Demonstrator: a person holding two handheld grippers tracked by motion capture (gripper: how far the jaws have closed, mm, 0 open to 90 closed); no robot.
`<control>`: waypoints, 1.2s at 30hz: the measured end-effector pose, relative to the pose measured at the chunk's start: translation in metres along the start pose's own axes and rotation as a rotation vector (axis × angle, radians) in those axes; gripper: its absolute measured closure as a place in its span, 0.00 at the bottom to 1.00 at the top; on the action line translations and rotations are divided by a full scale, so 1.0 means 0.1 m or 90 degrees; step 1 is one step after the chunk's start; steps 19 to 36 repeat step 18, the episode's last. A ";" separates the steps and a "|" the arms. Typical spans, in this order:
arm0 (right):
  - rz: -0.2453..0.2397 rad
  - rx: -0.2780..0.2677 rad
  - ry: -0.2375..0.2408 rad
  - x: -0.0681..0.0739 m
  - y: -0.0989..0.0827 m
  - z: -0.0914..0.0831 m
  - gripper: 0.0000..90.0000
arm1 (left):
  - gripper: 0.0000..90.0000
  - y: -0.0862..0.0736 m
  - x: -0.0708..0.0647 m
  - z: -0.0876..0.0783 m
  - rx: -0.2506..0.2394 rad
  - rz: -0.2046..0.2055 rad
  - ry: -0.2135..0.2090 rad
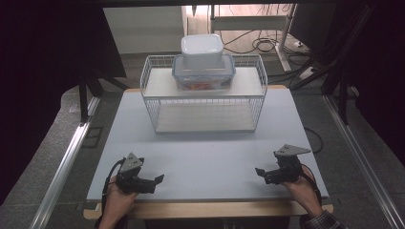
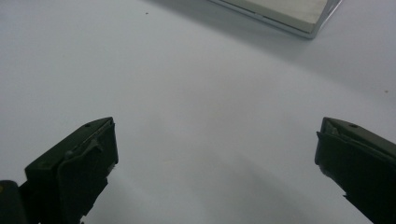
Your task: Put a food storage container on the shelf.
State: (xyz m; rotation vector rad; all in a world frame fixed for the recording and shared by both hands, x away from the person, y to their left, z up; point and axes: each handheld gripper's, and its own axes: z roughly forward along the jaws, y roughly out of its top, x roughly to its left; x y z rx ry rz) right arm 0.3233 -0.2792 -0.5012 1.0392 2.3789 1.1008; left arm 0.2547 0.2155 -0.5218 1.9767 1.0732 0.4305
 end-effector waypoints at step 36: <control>-0.007 0.042 0.007 0.01 -0.07 0.10 0.00 | 0.00 -0.07 0.08 0.10 0.036 -0.030 -0.013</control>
